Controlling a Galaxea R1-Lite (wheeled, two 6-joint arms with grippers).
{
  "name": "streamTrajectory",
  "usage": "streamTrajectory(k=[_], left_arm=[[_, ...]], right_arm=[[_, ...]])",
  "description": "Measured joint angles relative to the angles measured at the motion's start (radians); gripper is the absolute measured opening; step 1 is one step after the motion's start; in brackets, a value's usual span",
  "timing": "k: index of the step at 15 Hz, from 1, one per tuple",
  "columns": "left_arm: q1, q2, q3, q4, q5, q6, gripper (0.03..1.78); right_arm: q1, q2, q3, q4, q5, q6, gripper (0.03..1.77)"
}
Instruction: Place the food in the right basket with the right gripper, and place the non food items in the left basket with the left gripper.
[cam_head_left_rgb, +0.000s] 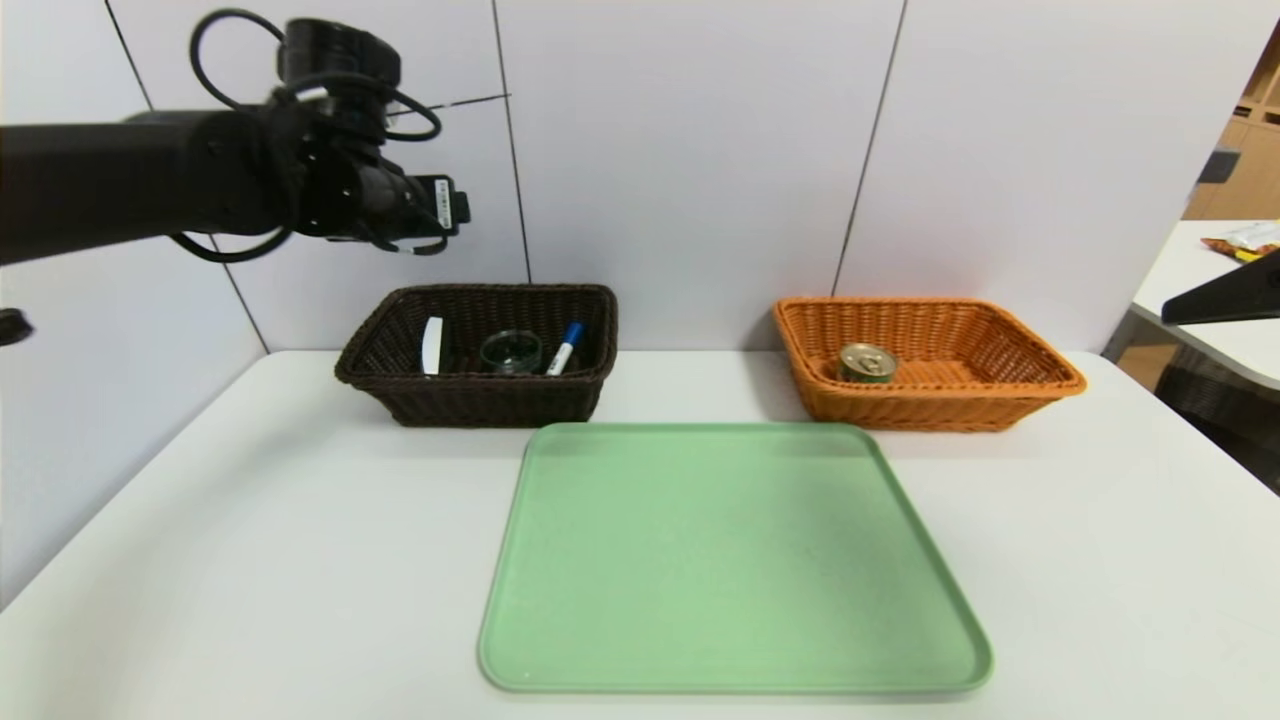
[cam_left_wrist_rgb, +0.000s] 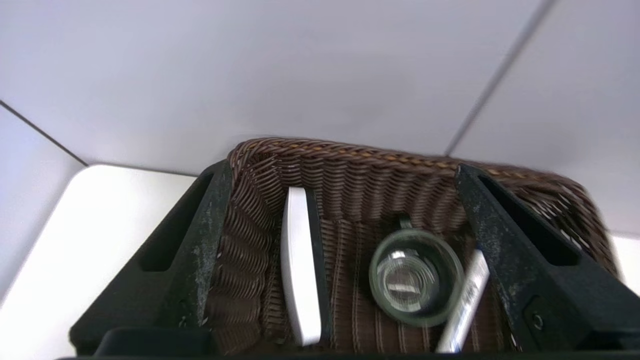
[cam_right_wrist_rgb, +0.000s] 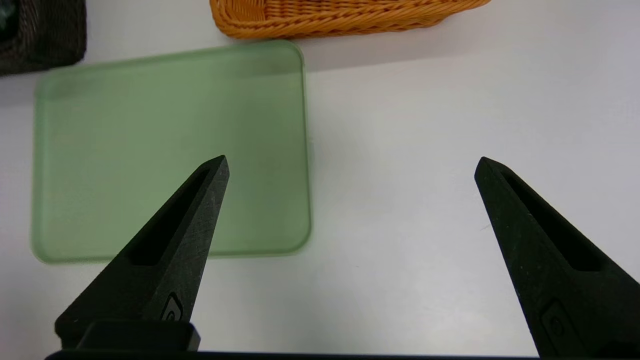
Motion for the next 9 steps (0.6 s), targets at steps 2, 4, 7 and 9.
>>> streamTrajectory(k=[2,4,7,9], left_arm=[[-0.002,-0.143,0.073,0.078,-0.081,0.058,1.61],[0.003,-0.307,0.16,0.162,-0.14,0.092,1.63],[0.051,-0.54,0.303,0.229,-0.147,0.111,1.66],[0.122,-0.676,0.398,0.239,-0.121,0.112,1.67]], right_arm=[[-0.001,-0.054,0.051,0.011,0.0,-0.093,1.7],[-0.011,-0.122,0.124,0.013,0.0,-0.124,1.7],[-0.118,-0.242,0.244,0.003,0.007,-0.126,1.7],[-0.167,-0.335,0.318,-0.021,0.011,-0.121,1.7]])
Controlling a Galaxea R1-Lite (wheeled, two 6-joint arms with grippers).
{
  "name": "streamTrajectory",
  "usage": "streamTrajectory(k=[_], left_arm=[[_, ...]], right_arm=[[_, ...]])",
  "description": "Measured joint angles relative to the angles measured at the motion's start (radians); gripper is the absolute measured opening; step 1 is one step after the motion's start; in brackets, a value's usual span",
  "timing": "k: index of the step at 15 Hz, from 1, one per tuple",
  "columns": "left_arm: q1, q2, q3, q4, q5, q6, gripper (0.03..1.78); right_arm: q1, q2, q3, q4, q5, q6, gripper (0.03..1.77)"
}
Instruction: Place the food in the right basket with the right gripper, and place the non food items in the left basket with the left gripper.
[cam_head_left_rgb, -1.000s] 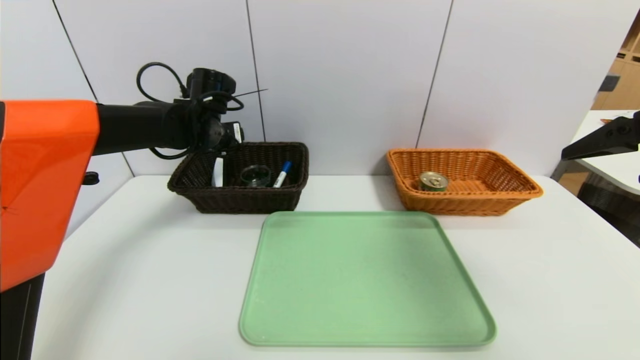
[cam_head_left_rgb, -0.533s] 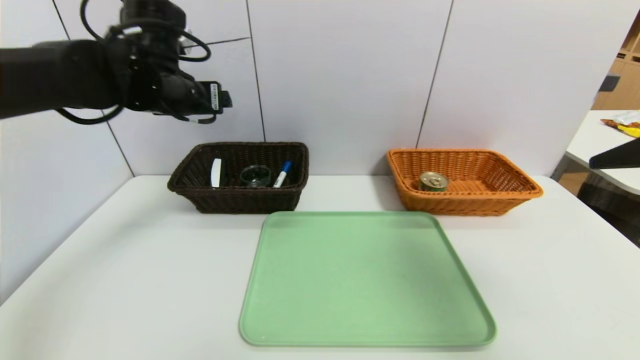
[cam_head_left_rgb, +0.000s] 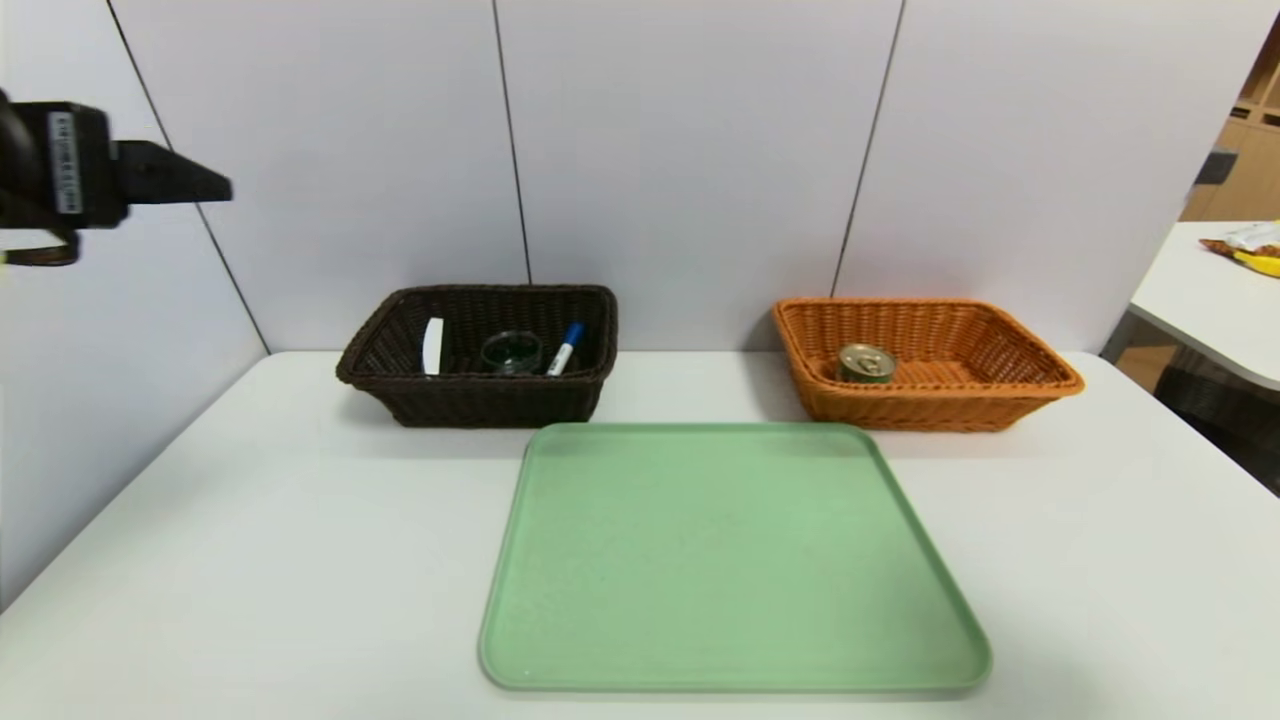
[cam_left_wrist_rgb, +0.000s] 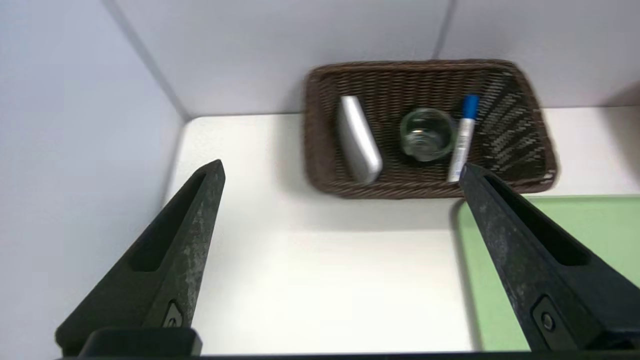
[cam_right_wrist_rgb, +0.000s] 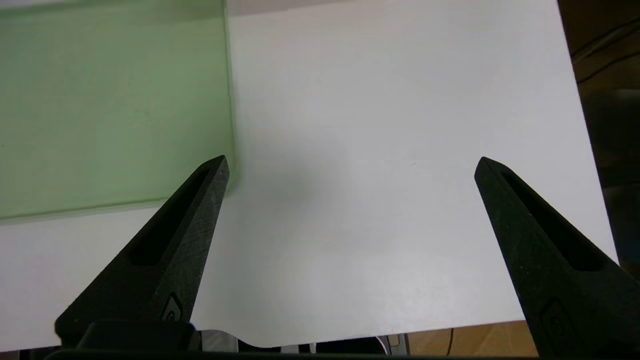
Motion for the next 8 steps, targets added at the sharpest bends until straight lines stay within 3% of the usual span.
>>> streamTrajectory(k=[3,8], left_arm=[[0.083,-0.193,0.151,-0.006,0.022,-0.004,1.67],[0.113,-0.609,0.474,-0.016,0.025,0.046,1.69]], right_arm=[[-0.029,-0.158,0.122,-0.067,0.001,-0.001,1.7],[-0.039,-0.494,0.348,-0.098,0.006,-0.04,1.7]])
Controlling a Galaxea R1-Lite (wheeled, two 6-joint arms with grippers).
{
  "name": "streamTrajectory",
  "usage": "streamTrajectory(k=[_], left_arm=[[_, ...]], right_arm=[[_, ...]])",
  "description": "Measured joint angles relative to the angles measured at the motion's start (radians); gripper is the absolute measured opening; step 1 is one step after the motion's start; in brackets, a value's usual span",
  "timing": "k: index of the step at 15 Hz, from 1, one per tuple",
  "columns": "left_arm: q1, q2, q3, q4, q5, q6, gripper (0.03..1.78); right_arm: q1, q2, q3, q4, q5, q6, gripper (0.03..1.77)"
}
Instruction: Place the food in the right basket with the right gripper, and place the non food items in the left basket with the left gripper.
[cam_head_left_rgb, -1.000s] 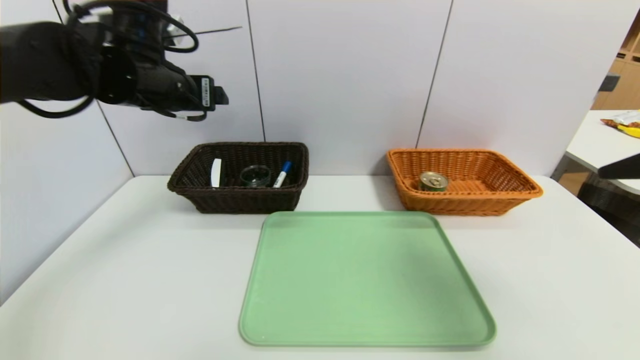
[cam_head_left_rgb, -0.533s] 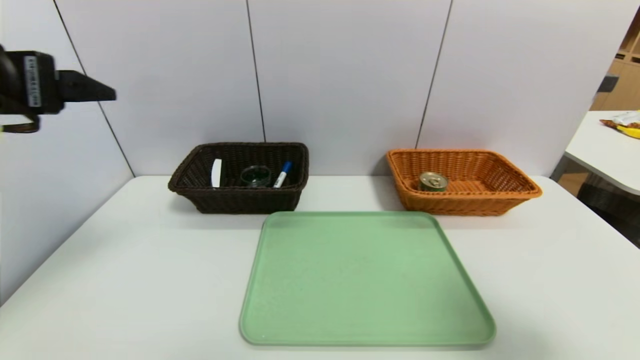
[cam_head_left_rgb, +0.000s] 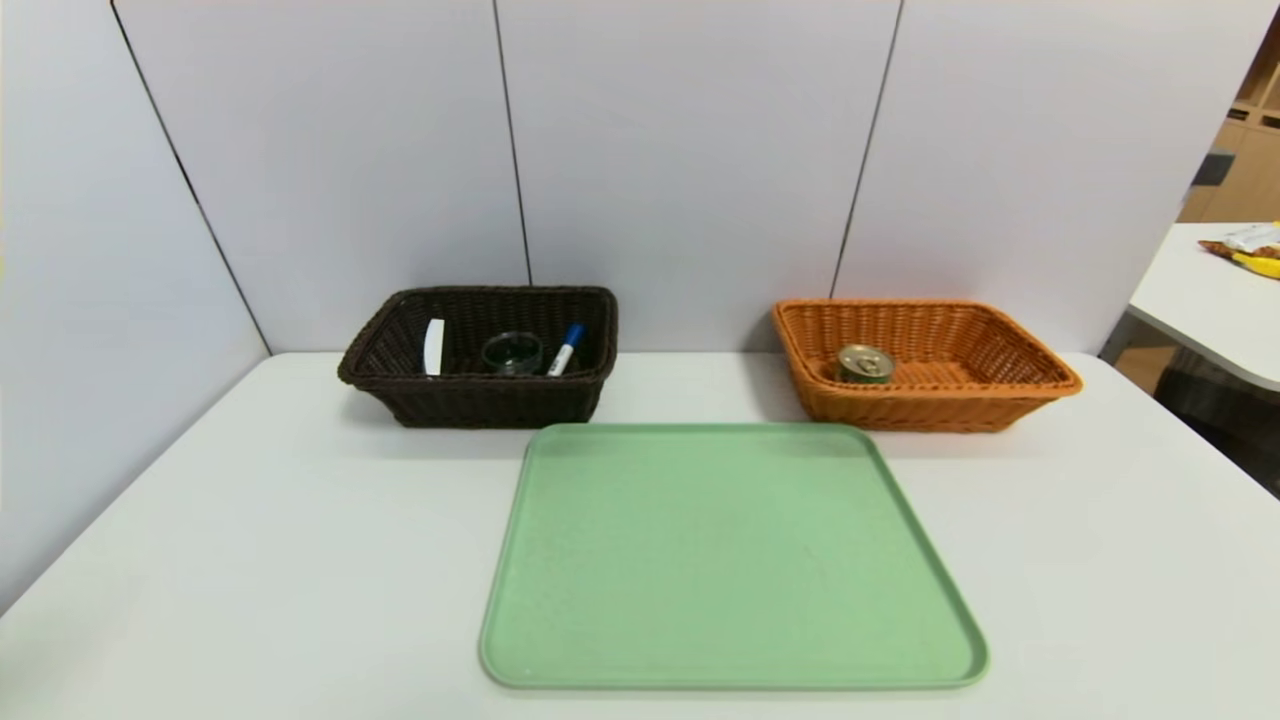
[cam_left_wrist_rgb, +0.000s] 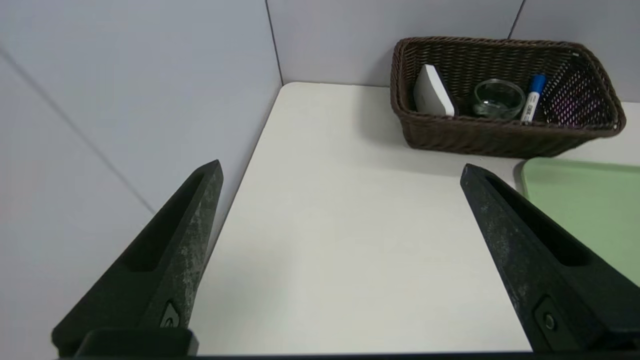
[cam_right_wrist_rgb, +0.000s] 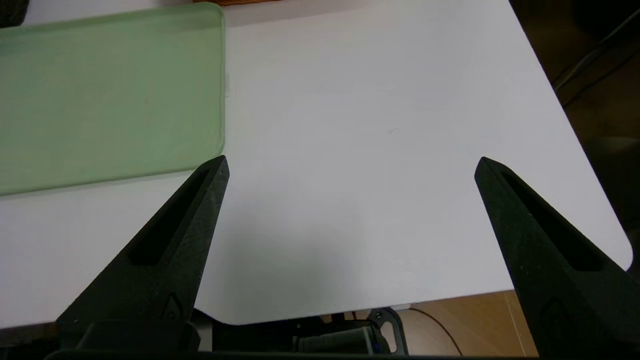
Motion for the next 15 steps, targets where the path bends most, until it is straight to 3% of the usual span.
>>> streamTrajectory(k=[3,5,7,9,12,15], left_arm=[[0.004,-0.255,0.187,-0.004,-0.018,0.045,1.69],[0.014,-0.41,0.289,-0.009,-0.067,0.076,1.69],[0.023,-0.539,0.38,-0.012,-0.122,0.096,1.69],[0.027,-0.624,0.475,-0.059,-0.153,0.098,1.69],[0.03,-0.673,0.674,-0.269,-0.152,0.107,1.69],[0.03,-0.686,0.933,-0.605,-0.149,0.16,1.69]], right_arm=[[-0.011,-0.192,0.111,-0.026,0.021,-0.027,1.7],[-0.022,-0.319,0.196,-0.089,0.043,-0.085,1.7],[-0.031,-0.413,0.314,-0.244,0.056,-0.159,1.7],[-0.035,-0.46,0.465,-0.476,0.084,-0.206,1.7],[-0.037,-0.489,0.729,-0.875,0.101,-0.269,1.7],[-0.037,-0.498,0.938,-1.192,0.122,-0.29,1.7]])
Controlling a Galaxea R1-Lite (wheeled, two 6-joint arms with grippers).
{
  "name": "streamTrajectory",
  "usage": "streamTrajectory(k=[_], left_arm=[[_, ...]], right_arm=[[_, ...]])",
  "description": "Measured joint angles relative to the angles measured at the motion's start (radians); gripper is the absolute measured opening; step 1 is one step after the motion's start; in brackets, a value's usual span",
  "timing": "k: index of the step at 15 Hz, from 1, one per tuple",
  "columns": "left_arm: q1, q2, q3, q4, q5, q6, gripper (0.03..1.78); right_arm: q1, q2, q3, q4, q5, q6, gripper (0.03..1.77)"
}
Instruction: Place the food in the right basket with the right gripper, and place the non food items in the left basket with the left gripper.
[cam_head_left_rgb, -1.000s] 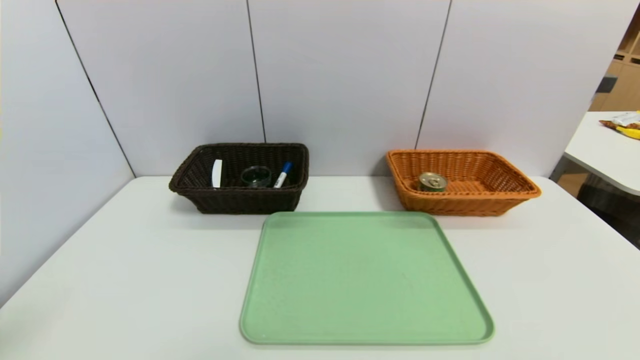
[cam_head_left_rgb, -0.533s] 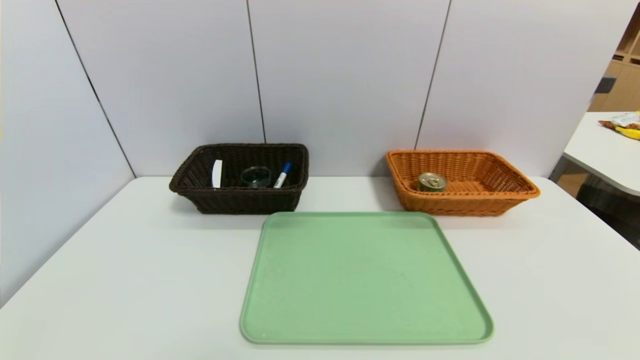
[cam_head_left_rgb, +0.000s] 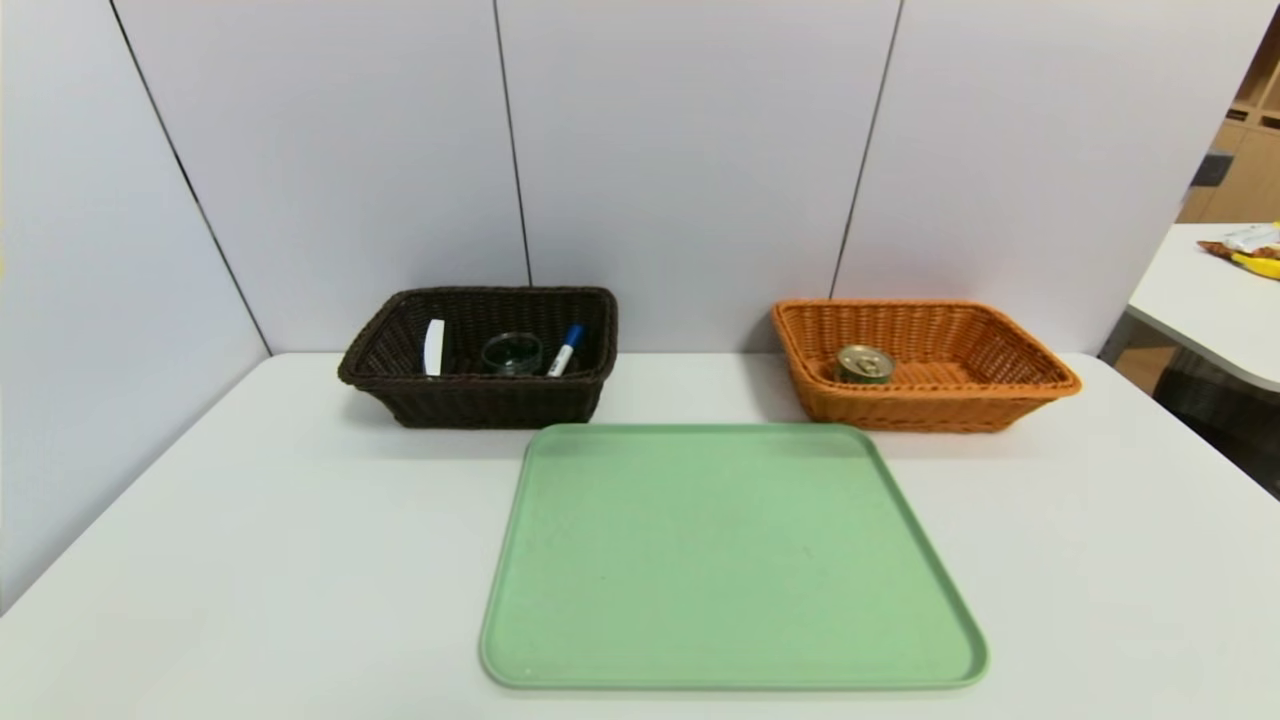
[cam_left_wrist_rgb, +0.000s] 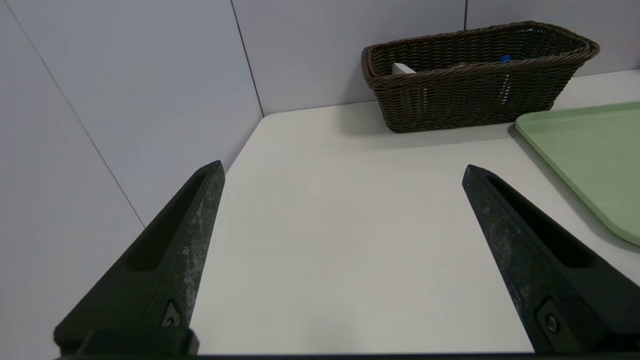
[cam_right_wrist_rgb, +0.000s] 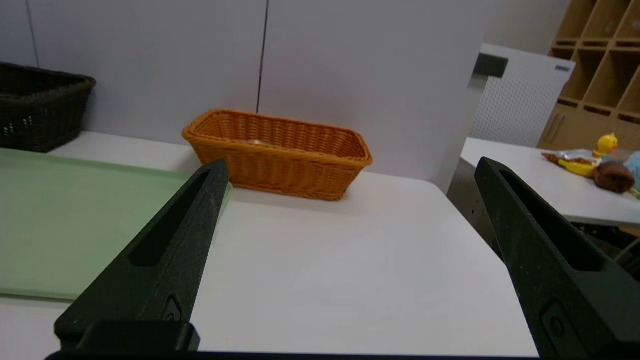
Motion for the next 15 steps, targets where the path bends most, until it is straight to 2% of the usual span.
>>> streamTrajectory(k=[1,2,3,6,8,9,15], left_arm=[[0.0,-0.001,0.035,-0.106,-0.001,0.011,1.69],[0.0,-0.002,0.055,-0.155,-0.005,0.011,1.69],[0.0,-0.002,0.064,-0.149,-0.021,-0.002,1.69],[0.0,-0.003,0.072,0.015,-0.097,-0.092,1.69],[0.0,-0.003,0.074,0.096,-0.098,-0.156,1.69],[0.0,-0.003,0.074,0.093,-0.097,-0.172,1.69],[0.0,-0.003,0.074,0.093,-0.097,-0.175,1.69]], right_arm=[[0.0,-0.001,0.021,-0.03,0.019,-0.002,1.7],[0.0,-0.001,0.033,-0.005,0.022,-0.003,1.7],[0.0,-0.001,0.038,0.052,0.019,0.001,1.7],[0.0,-0.001,0.043,0.259,0.036,0.043,1.7],[0.0,-0.001,0.044,0.292,0.038,0.118,1.7],[0.0,-0.001,0.044,0.293,0.031,0.151,1.7],[0.0,-0.001,0.044,0.291,0.024,0.163,1.7]])
